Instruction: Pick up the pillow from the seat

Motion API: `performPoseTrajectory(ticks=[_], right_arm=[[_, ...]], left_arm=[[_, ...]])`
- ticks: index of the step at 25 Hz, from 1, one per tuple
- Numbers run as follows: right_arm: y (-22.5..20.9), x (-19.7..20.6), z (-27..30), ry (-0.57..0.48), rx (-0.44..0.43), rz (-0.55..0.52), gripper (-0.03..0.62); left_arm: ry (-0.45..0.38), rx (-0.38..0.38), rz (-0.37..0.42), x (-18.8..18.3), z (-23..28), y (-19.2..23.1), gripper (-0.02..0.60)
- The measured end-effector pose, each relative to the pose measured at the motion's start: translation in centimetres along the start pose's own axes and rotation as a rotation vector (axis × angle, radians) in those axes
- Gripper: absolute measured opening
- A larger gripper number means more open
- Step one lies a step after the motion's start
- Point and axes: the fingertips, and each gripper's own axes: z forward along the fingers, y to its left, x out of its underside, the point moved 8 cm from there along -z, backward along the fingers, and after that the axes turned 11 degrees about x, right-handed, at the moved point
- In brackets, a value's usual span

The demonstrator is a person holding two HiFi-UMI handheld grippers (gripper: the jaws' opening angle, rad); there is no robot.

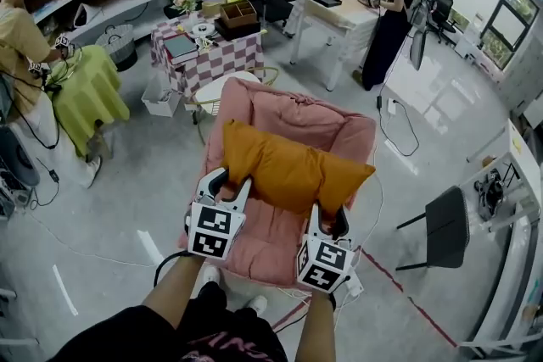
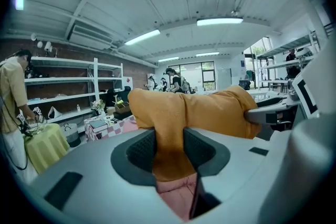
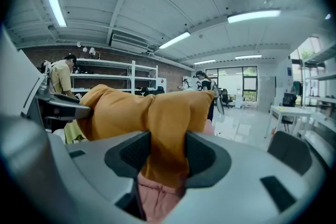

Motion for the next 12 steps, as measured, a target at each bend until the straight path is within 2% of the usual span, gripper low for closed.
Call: performPoseTrajectory(ticks=[12], right_arm=[[0.2,-3.1,-1.6,-0.081,-0.016,-0.01,0.218]], left_arm=[[-0.065,-0.024,0.019,-2.6,-2.2,0.2,0.156]])
